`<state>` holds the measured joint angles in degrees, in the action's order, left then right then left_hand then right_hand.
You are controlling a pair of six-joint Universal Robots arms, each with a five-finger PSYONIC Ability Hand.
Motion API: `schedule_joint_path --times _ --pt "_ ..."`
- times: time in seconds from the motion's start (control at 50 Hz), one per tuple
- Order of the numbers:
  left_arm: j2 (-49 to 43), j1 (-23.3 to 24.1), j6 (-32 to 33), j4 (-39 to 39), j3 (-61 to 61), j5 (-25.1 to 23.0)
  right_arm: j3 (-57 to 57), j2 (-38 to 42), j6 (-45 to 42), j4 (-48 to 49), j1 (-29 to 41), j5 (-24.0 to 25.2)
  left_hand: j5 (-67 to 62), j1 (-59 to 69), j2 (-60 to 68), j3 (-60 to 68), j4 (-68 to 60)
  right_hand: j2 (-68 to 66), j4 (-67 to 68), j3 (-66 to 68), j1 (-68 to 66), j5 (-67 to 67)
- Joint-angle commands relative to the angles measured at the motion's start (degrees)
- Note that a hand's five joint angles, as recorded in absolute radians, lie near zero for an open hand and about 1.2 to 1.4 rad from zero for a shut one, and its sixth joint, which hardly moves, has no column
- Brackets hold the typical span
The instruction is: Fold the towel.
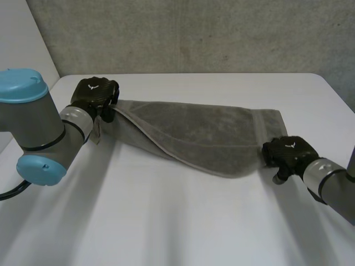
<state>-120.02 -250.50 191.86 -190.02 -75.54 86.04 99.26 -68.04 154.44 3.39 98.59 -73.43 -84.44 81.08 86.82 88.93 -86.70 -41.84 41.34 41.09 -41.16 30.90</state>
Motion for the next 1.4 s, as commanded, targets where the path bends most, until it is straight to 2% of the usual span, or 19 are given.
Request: schedule_joint_path --times 0.02,0.06,0.28,0.78,0.88,0.94,0.98,1.0,1.04,1.22,1.4 --pt "-0.13 0.01 0.09 -0.09 0.04 0.0 -7.5 5.91 0.86 0.21 0.72 -0.49 14.44 -1.08 -6.82 -8.93 6.7 9.38 -8.89 -8.64 8.7 -8.45" --pt "-0.13 0.01 0.09 -0.09 0.04 0.0 -11.26 8.88 0.95 0.56 2.47 -0.84 14.44 -1.08 -6.82 -8.93 6.7 12.73 -12.23 -11.99 12.05 -11.8" --pt "-0.56 0.01 0.18 -0.17 -0.05 0.0 -19.27 16.62 0.86 1.79 5.29 -2.33 14.44 -1.08 -6.82 -8.93 6.7 11.41 -10.91 -10.66 10.72 -10.47" --pt "-1.71 0.01 0.27 -0.26 -0.05 0.0 -22.44 20.5 -1.6 4.87 4.94 -2.77 14.44 -1.08 -6.82 -8.93 6.7 9.05 -8.55 -8.3 8.37 -8.11" --pt "-1.8 0.01 0.27 -0.26 -0.05 0.0 -22.96 20.85 -1.69 4.96 4.94 -2.69 14.44 -1.08 -6.82 -8.93 6.7 -13.43 13.93 14.18 -14.12 14.37" --pt "-1.8 0.01 0.27 -0.26 -0.05 0.0 -23.14 20.85 -1.6 4.96 4.94 -2.6 14.44 -1.08 -6.82 -8.93 6.7 -20.05 20.55 20.8 -20.73 20.99" --pt "-1.8 0.01 0.27 -0.26 -0.05 0.0 -23.32 20.76 -1.51 4.96 4.94 -2.6 14.44 -1.08 -6.82 -8.93 6.7 -30.1 30.6 30.84 -30.78 31.03" --pt "-1.8 0.01 0.27 -0.26 -0.05 0.0 -23.32 20.76 -1.51 4.96 4.94 -2.6 14.44 -1.08 -6.82 -8.93 6.7 -30.14 30.64 30.89 -30.83 31.08" --pt "-1.71 0.01 0.27 -0.18 -0.05 0.09 -23.32 19.97 -1.42 4.96 4.94 -2.69 14.44 -1.08 -6.82 -8.93 6.7 -38.14 38.64 38.89 -38.82 39.08" --pt "-0.74 0.01 0.27 0.62 -0.66 -0.08 -21.74 14.26 -1.16 3.82 4.77 -2.95 14.44 -1.08 -6.82 -8.93 6.7 -38.16 38.66 38.91 -38.84 39.1" --pt "5.49 -0.34 1.49 6.06 -8.38 -0.35 -14.54 2.76 -1.86 -6.8 2.49 -0.85 14.44 -1.08 -6.82 -8.93 6.7 -38.16 38.66 38.91 -38.84 39.1"
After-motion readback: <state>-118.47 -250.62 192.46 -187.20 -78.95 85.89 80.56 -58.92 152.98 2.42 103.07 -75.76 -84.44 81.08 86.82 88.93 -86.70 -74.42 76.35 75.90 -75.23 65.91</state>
